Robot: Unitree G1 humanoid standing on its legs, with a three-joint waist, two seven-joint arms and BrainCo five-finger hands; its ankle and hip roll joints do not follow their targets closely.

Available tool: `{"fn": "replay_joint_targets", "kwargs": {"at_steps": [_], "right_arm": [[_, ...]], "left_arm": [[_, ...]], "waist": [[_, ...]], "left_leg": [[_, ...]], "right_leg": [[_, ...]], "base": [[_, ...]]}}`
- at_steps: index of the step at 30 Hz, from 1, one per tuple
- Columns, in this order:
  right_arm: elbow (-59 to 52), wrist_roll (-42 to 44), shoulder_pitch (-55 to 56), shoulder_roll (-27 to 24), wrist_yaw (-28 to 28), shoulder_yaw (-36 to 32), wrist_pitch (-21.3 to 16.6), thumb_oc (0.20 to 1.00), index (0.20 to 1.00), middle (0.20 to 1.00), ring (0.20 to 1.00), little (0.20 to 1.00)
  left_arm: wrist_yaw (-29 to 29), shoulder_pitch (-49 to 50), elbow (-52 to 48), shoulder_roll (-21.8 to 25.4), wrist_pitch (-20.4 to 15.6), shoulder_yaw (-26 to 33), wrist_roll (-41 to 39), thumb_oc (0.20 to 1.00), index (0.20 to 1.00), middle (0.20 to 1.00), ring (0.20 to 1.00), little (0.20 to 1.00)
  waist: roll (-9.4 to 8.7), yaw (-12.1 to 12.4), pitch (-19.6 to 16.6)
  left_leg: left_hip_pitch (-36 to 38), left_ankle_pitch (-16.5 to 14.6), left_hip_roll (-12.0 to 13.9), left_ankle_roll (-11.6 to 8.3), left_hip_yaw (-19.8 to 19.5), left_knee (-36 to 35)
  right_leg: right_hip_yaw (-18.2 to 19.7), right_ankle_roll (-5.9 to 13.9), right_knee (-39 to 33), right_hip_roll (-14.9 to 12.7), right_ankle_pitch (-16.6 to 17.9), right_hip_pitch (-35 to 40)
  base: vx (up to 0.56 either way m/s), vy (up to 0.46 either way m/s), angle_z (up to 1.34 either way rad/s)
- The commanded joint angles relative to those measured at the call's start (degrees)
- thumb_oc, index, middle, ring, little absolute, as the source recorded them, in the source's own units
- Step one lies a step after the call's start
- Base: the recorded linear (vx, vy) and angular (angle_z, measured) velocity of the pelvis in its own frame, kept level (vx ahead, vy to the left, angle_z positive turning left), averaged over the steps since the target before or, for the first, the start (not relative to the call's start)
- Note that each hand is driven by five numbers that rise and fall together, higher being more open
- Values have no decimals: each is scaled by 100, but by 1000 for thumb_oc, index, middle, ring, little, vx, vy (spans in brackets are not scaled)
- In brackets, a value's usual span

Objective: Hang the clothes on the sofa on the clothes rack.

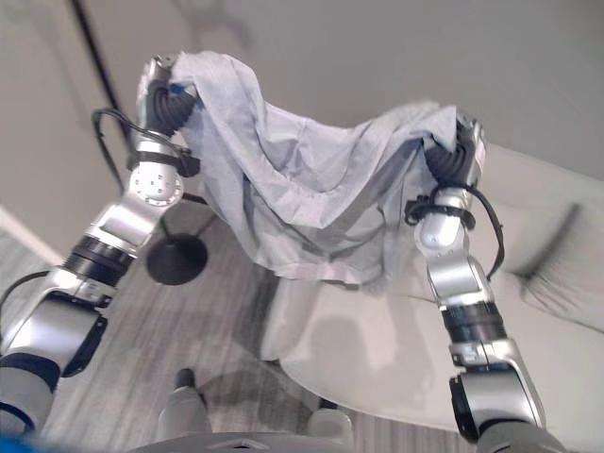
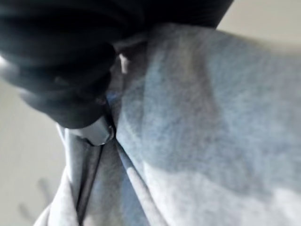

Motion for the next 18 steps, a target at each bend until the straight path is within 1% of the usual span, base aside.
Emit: {"fn": "replay_joint_targets", "kwargs": {"at_steps": [1,2,3,4,5,6,7,8,10,12,13,14,15,16,18], "right_arm": [[1,-71,-558,-285,-60,57,-144,200,200,200,200,200],[4,-71,-566,-280,-62,60,-146,200,200,200,200,200],[35,-68,-615,-221,-56,96,-166,200,200,200,200,200],[41,-65,-583,-202,-72,63,-180,200,200,200,200,200],[-2,-53,-536,-213,-70,-1,-186,200,200,200,200,200],[-21,-102,-516,-313,-31,-51,-198,200,200,200,200,200],[-20,-101,-519,-316,-31,-55,-200,200,200,200,200,200],[9,-83,-516,-337,-13,-28,-215,200,200,200,200,200],[23,-53,-466,-332,3,-29,-254,200,200,200,200,200],[54,-57,-478,-353,22,6,-283,200,200,200,200,200],[82,-74,-469,-364,-7,17,-292,200,200,200,200,200],[101,-90,-502,-379,-28,5,-309,200,200,200,200,200],[97,-106,-502,-380,-37,-1,-311,200,200,200,200,200],[111,-109,-547,-387,-47,35,-332,200,200,200,200,200],[87,-118,-524,-409,-35,40,-308,200,200,200,200,200]], "left_arm": [[118,31,-619,158,-272,367,-16,200,200,200,200,200],[115,36,-628,166,-267,372,-15,200,200,200,200,200],[116,91,-722,258,-252,415,62,200,200,200,200,200],[77,104,-761,303,-242,408,137,200,200,200,200,200],[31,104,-774,316,-233,380,159,200,200,200,200,200],[-39,58,-726,325,-228,360,225,200,200,200,200,200],[-39,51,-724,323,-228,358,226,200,200,200,200,200],[-121,76,-700,223,-202,416,257,200,200,200,200,200],[-160,99,-689,168,-209,434,251,200,200,200,200,200],[-199,91,-647,161,-205,435,283,200,200,200,200,200],[-193,114,-629,164,-205,471,296,200,200,200,200,200],[-188,82,-660,158,-228,466,334,200,200,200,200,200],[-200,90,-664,126,-219,470,355,200,200,200,200,200],[-190,91,-646,132,-217,464,370,200,200,200,200,200],[-206,105,-635,123,-203,435,417,200,200,200,200,200]], "waist": [[347,317,-711],[330,321,-717],[310,355,-711],[286,355,-729],[192,315,-748],[79,354,-808],[72,356,-809],[-66,443,-861],[-149,467,-863],[-222,500,-864],[-237,527,-841],[-211,514,-820],[-201,481,-800],[-166,491,-807],[-98,445,-849]], "left_leg": [[985,721,204,-514,-109,-2113],[971,748,185,-500,-93,-2120],[1017,728,89,-447,-9,-2112],[1055,706,15,-406,36,-2167],[1065,689,-168,-306,85,-2259],[1090,749,-394,-185,171,-2354],[1077,777,-406,-177,174,-2364],[1182,813,-699,-48,287,-2498],[1276,771,-874,10,337,-2520],[1311,800,-1081,56,419,-2529],[1353,776,-1140,85,471,-2533],[1344,789,-1182,76,459,-2509],[1399,764,-1206,88,434,-2502],[1466,714,-1218,98,421,-2498],[1534,665,-1225,132,394,-2506]], "right_leg": [[-161,798,-43,-225,-155,-455],[-142,798,-51,-243,-124,-481],[-200,798,-49,-259,-73,-539],[-173,798,-24,-180,-235,-540],[-2,798,114,-36,-391,-558],[125,741,248,245,-709,-562],[131,742,250,233,-694,-582],[28,551,327,738,-1095,-531],[-10,445,339,1094,-1282,-475],[-124,367,236,1433,-1328,-432],[-208,324,129,1498,-1350,-397],[-142,312,14,1571,-1423,-342],[-64,289,-5,1617,-1379,-363],[-74,327,-140,1599,-1249,-307],[-82,361,-268,1622,-1169,-255]], "base": [[-24,545,-10],[-45,346,-33],[-13,340,-41],[14,523,-38],[45,625,-22],[19,445,9],[-21,499,23],[-30,291,15],[-6,238,-4],[-24,110,4],[-12,74,1],[20,49,-1],[69,22,-1],[87,1,-3],[100,-15,-5]]}}
